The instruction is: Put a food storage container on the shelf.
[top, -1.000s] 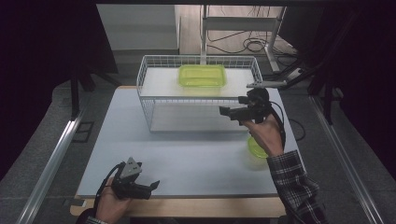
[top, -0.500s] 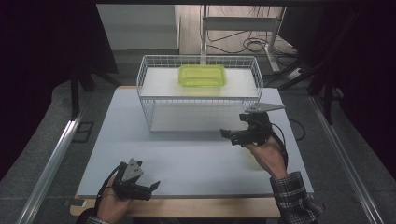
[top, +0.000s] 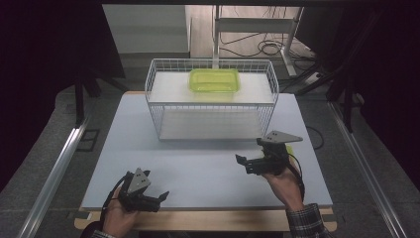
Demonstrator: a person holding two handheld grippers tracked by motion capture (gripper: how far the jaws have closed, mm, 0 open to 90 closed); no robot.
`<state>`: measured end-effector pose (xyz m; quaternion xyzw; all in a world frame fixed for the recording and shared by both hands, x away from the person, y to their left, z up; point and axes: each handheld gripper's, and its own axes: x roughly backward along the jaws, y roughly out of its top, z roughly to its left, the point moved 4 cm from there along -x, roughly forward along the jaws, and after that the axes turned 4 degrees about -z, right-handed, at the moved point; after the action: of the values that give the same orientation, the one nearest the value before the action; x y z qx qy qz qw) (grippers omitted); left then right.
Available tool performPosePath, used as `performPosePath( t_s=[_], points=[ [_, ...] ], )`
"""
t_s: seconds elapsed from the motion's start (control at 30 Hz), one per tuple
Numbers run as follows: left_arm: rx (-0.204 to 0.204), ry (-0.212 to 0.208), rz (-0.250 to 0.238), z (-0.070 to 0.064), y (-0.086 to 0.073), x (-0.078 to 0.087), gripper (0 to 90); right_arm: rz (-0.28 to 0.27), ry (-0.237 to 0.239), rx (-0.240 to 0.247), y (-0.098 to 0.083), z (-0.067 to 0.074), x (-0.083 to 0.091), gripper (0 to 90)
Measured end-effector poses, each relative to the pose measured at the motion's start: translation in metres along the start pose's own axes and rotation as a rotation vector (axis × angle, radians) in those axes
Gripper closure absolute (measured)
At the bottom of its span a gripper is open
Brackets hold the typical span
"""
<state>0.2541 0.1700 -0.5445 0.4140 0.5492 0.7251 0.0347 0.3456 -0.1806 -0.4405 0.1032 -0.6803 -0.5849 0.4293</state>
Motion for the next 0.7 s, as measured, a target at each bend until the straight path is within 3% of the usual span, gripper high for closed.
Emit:
performPosePath(
  t_s=[0.13, 0.23, 0.37, 0.47, 0.7],
  points=[
    [0.008, 0.004, -0.006, 0.001, 0.0, 0.001, 5.5, 0.029, -0.028, 0.031, -0.018, 0.005, -0.001, 3.1],
    [0.006, -0.01, -0.008, -0.001, 0.0, 0.0, 5.2, 0.03, -0.026, 0.026, -0.025, 0.007, -0.002, 3.3],
    [-0.027, -0.017, 0.006, -0.006, 0.0, -0.003, 4.2, 0.045, -0.026, 0.028, -0.04, 0.012, -0.007, 3.3],
    [-0.052, -0.027, 0.024, -0.009, -0.001, -0.006, 3.5, 0.089, -0.019, 0.034, -0.056, 0.015, -0.016, 3.3],
    [-0.043, -0.024, 0.023, -0.008, -0.001, -0.005, 3.4, 0.114, -0.055, 0.036, -0.063, 0.008, -0.019, 1.5]
  ],
)
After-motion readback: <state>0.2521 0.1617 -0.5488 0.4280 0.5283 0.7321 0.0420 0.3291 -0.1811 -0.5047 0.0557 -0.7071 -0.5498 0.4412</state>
